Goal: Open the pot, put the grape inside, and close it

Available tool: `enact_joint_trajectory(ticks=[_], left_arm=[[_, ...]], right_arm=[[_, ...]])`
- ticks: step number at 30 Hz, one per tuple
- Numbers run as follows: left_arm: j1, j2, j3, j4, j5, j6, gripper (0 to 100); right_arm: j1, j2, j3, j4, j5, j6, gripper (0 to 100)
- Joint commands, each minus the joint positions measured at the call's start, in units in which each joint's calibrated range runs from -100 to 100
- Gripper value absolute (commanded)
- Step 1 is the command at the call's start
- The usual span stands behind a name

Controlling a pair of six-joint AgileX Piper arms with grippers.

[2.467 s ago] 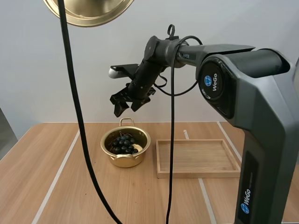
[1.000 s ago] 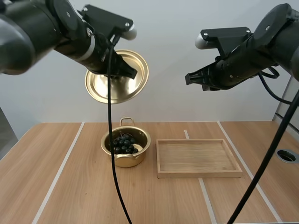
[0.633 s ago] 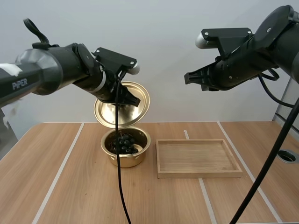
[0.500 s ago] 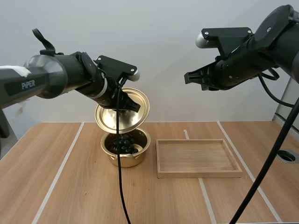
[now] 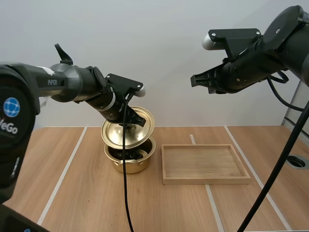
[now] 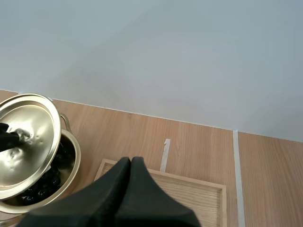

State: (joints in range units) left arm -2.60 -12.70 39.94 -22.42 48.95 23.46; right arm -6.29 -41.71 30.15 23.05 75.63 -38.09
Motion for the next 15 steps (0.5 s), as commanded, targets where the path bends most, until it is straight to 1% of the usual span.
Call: enact_joint_trajectory(ticks=[1,15], left_arm=[[-0.08,1.33,0.12,-1.25,-1.07,0.21,0],[-0.08,7.16,0.12,-1.25,-1.87,1.66,0]], right_arm=[[-0.24,-0.8,0.22,0.22,-0.97,-0.13,0],[-0.24,-0.8,0.22,0.22,-0.97,-0.24,0]])
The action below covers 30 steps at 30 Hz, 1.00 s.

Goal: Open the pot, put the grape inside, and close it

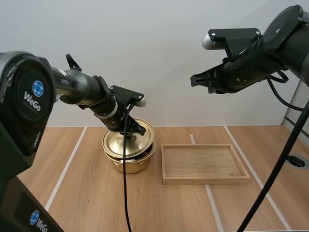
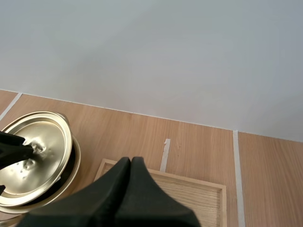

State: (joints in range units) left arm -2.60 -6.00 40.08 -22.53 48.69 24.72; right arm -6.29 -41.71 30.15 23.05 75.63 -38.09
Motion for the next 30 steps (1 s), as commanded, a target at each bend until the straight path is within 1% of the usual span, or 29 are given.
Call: enact_joint_trajectory(ticks=[1,14,30], left_arm=[[-0.08,0.51,-0.01,-1.14,-1.43,0.4,0],[-0.08,3.54,-0.01,-1.04,-1.24,0.78,0],[-0.08,3.55,-0.01,-1.04,0.13,0.78,0]], right_arm=[[-0.24,-0.8,0.22,0.22,-0.97,-0.24,0],[-0.24,-0.8,0.22,0.22,-0.42,-0.23,0],[-0.24,-0.8,0.22,0.59,-0.44,-0.23,0]])
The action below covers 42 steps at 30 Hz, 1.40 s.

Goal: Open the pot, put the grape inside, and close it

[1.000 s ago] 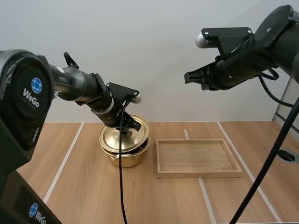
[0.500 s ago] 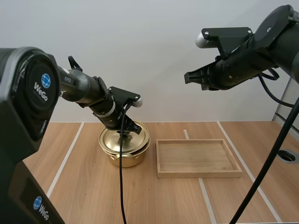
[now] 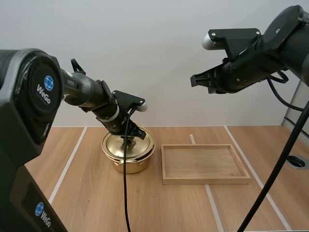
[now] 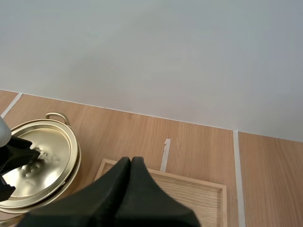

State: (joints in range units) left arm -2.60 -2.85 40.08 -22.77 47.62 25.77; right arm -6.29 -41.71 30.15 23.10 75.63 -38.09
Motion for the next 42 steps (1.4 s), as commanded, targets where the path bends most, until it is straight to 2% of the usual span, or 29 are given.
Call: enact_joint_trajectory(ticks=[1,15,18,25,27,30,36,42], left_arm=[[-0.08,0.39,-0.01,-0.8,1.37,-0.28,0],[-0.08,0.39,-0.01,-0.8,2.22,-0.28,0],[-0.08,0.39,-0.01,-0.8,2.22,-0.28,11],[-0.08,0.39,-0.01,-0.8,2.22,-0.28,63],[-0.08,0.39,-0.01,-0.8,2.22,-0.28,74],[-0.08,0.39,-0.01,-0.8,2.22,-0.28,82],[-0.08,0.13,-0.49,-0.8,2.24,0.6,89],[-0.08,-0.96,-2.81,-0.8,4.91,0.6,89]], right_arm=[[-0.24,-0.8,0.22,0.54,-0.44,-0.23,0],[-0.24,-0.8,0.22,0.54,-0.44,-0.23,0],[-0.24,-0.8,0.22,0.54,-0.44,-0.23,0],[-0.24,-0.8,0.22,0.54,-0.44,-0.23,0],[-0.24,-0.8,0.22,0.54,-0.44,-0.23,0],[-0.24,-0.8,0.22,0.54,-0.44,-0.23,0],[-0.24,-0.8,0.22,0.54,-0.44,-0.23,0],[-0.24,-0.8,0.22,0.54,-0.44,-0.23,0]])
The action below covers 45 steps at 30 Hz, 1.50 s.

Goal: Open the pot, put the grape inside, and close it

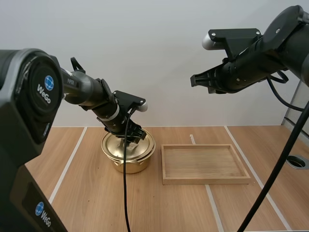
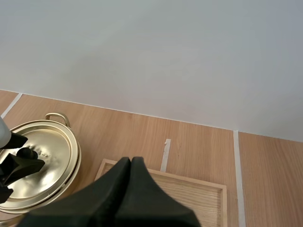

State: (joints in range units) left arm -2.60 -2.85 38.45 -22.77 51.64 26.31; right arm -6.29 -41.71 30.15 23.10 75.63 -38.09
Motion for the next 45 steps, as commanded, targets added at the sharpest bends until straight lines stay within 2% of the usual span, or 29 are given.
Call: enact_joint_trajectory(ticks=[1,9,20,22,23,24,25,28,29,37,43,45], left_arm=[[-0.08,-1.07,-1.52,-0.8,1.02,0.07,89],[-0.08,-2.88,-6.16,-0.8,6.39,-0.03,89],[-0.01,-12.16,-16.55,-0.69,13.7,-2.44,88],[-0.01,-14.86,-18.32,-0.57,14.91,-3.56,82],[-0.01,-16.32,-18.84,-0.57,15.33,-3.79,71],[-0.01,-18.02,-18.85,-0.57,15.33,-4.19,55],[-0.01,-18.76,-18.85,-0.57,15.33,-4.19,47],[-0.01,-22.14,-18.85,-0.46,15.33,-4.19,4],[-0.01,-23.22,-18.85,-0.32,15.33,-4.19,0],[-0.01,-31.47,-18.85,-0.32,16.08,-4.19,0],[-0.01,-36.82,-18.85,-2.05,18.65,-4.39,0],[-0.01,-38.32,-18.85,-2.22,21.98,-6.72,0]], right_arm=[[-0.24,-0.8,0.22,0.54,-0.44,-0.23,0],[-0.24,-0.8,0.22,0.54,0.78,-0.23,0],[-0.24,-0.8,0.22,0.54,2.23,-0.23,0],[-0.24,-0.8,0.22,0.54,2.59,-0.23,0],[-0.24,-0.8,0.22,0.54,2.79,-0.23,0],[-0.24,-0.8,0.22,0.54,2.79,-0.23,0],[-0.24,-0.8,0.22,0.54,2.79,-0.23,0],[-0.24,-0.8,0.22,0.77,2.8,-0.23,0],[-0.24,-0.8,0.22,0.9,2.8,-0.23,0],[-0.24,-0.8,0.22,1.82,3.51,-0.01,0],[-0.24,-0.8,0.22,5.35,4.24,2.18,0],[-0.24,-0.8,0.22,7.11,5.5,2.18,0]])
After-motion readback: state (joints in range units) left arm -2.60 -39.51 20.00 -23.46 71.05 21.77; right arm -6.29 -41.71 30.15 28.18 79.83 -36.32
